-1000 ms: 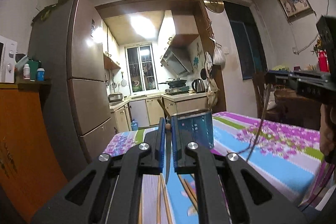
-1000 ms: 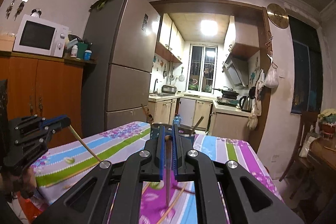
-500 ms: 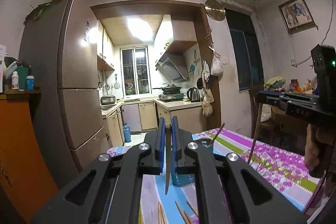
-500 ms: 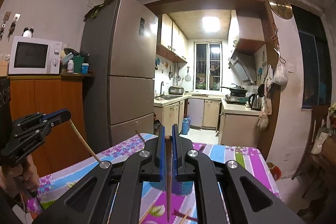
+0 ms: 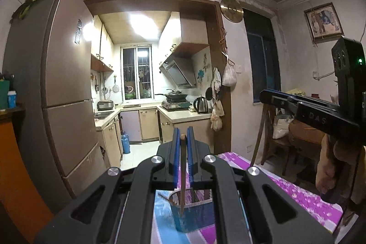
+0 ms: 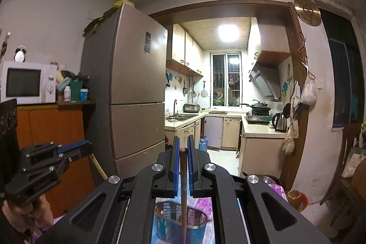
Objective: Organize utensils
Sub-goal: 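Lift both chopsticks and carry them above the blue utensil holder, then drop both chopsticks into the holder by opening both grippers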
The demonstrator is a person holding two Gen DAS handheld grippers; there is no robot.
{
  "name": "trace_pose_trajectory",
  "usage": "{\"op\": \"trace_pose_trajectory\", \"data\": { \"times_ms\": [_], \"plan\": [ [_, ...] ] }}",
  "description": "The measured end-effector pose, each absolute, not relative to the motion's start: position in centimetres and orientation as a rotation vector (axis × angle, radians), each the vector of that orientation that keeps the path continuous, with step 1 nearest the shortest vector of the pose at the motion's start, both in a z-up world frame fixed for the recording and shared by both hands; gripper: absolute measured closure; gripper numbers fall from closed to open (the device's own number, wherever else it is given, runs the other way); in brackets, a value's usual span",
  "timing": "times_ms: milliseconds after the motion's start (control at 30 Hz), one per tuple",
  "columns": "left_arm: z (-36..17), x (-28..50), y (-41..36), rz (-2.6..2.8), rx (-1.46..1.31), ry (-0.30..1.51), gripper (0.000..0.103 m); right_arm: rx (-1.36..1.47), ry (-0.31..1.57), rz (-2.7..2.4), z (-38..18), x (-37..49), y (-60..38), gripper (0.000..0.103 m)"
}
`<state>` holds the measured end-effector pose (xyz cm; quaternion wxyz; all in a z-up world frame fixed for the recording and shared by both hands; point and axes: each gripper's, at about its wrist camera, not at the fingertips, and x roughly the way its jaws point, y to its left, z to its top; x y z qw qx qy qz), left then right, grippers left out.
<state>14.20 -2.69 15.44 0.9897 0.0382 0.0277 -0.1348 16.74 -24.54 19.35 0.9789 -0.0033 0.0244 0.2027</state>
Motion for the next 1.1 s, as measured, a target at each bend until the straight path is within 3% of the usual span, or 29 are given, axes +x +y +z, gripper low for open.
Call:
{"op": "trace_pose_trajectory", "data": {
  "times_ms": [567, 1100],
  "plan": [
    [15.5, 23.0, -4.1, -0.247, 0.027, 0.118, 0.099, 0.028, 0.13, 0.353, 18.5, 26.9, -22.7, 0.096],
    [14.1, 26.7, -3.6, -0.226, 0.017, 0.237, 0.099, 0.023, 0.199, 0.342, 15.7, 29.0, -22.1, 0.095]
  ]
}}
